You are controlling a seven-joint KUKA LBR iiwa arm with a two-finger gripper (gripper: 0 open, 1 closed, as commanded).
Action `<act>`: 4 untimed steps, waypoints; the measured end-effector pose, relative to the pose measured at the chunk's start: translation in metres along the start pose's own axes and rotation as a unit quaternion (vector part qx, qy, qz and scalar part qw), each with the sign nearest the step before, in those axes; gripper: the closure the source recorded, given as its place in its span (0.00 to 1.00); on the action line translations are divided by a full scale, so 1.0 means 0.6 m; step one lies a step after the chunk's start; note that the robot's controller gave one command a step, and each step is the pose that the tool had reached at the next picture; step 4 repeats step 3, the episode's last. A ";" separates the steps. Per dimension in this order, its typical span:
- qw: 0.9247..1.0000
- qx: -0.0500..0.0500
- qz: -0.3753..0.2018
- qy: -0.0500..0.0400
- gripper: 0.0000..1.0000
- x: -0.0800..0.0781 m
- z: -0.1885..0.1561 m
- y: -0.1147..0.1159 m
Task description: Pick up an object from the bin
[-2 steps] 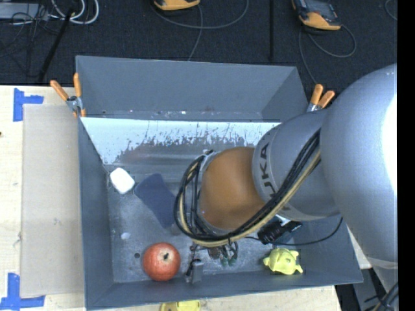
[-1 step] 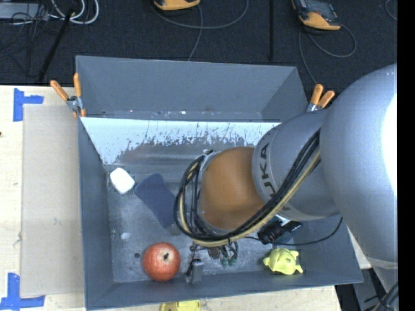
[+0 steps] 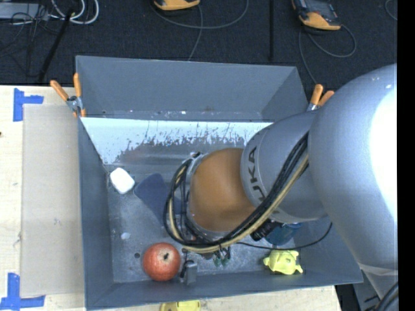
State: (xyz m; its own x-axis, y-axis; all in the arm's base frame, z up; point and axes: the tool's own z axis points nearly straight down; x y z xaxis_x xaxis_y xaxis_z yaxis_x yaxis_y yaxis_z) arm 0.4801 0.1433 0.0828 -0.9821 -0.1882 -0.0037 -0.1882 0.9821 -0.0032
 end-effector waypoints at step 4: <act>1.000 -0.002 0.025 0.000 1.00 -0.030 -0.256 0.091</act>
Offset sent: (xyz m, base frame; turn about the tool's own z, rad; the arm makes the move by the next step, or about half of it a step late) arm 0.0000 0.0000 0.0000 0.0000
